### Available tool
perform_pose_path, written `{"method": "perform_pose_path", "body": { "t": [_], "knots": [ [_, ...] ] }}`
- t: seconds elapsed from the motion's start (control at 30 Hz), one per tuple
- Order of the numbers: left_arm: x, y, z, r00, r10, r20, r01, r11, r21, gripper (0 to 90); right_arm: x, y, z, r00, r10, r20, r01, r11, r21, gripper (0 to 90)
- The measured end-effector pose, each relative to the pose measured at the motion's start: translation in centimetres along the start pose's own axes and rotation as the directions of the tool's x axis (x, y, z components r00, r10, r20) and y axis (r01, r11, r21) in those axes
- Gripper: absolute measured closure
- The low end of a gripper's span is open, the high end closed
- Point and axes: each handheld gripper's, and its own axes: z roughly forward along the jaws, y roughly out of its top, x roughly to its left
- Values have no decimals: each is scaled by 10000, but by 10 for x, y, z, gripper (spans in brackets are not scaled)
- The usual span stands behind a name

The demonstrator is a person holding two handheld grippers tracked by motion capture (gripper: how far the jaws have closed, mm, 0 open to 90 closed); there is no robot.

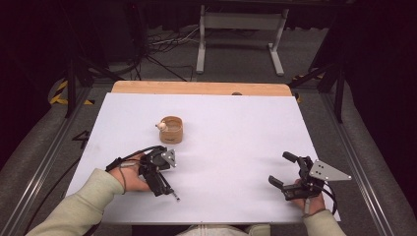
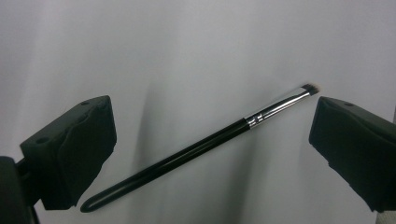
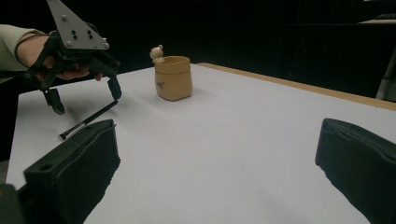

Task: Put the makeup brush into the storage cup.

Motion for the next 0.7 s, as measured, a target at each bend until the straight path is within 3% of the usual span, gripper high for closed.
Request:
{"method": "perform_pose_path", "body": {
  "t": [0.7],
  "knots": [
    [-1,0,8,9995,240,-186,-230,9984,517,40,0,0,0,10000,9,1,-9,10000,-16,0]
  ]
}}
